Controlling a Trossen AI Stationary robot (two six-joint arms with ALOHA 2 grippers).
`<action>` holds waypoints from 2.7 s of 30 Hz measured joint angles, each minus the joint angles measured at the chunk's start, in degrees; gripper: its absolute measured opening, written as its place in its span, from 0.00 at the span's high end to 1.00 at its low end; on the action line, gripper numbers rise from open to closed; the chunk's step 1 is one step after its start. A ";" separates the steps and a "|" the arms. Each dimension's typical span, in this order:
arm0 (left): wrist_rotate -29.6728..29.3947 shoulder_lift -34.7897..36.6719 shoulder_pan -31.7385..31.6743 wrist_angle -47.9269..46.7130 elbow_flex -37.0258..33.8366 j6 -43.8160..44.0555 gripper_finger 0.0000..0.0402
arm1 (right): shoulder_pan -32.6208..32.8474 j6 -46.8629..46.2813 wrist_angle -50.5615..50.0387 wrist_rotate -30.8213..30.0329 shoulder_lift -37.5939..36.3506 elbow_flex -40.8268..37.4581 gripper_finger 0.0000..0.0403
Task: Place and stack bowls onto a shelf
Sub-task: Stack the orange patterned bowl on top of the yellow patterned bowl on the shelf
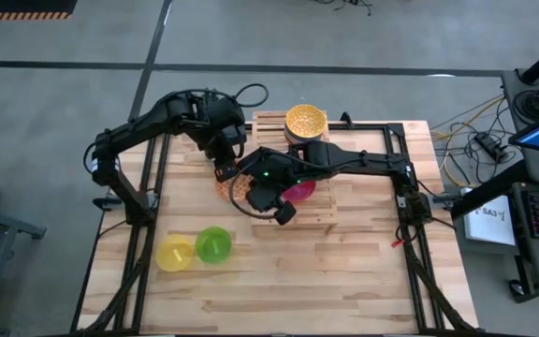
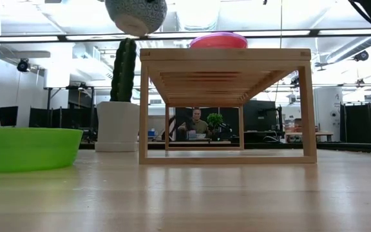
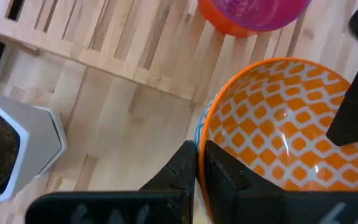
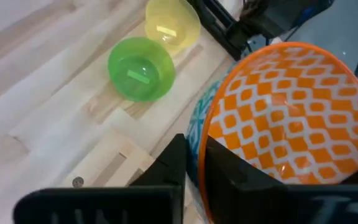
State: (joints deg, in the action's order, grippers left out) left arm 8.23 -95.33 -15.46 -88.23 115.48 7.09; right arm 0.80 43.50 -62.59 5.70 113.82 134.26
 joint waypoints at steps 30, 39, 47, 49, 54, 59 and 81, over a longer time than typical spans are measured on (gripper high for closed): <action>1.24 1.45 0.15 6.23 0.20 -14.24 0.56 | -0.36 0.06 -2.32 1.81 -0.76 -0.09 0.97; -4.10 4.38 -0.47 7.33 0.20 -17.15 0.47 | -0.74 -0.51 -4.75 1.78 -0.89 -0.07 0.97; -8.30 8.67 -1.93 8.31 0.20 -17.30 0.47 | -1.18 -1.39 -6.51 -3.23 -4.02 -0.07 0.97; -8.37 9.96 -1.97 9.17 0.20 -17.01 0.47 | -1.88 -2.12 -6.60 -5.16 -6.10 -0.07 0.97; -8.35 13.12 -1.95 11.39 0.20 -16.49 0.47 | -7.10 -7.25 -8.61 -7.23 -10.81 0.02 0.97; -8.35 15.24 -1.95 13.00 0.20 -16.21 0.47 | -15.85 -13.58 -13.78 -7.22 -13.04 0.02 0.97; -8.31 17.05 -1.95 13.02 -0.90 -15.56 0.47 | -24.74 -18.47 -21.09 3.20 -13.20 -2.88 0.97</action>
State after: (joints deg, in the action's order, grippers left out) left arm -0.08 -78.28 -17.41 -75.21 114.59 -8.47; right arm -23.94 25.04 -83.68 8.90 100.62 131.37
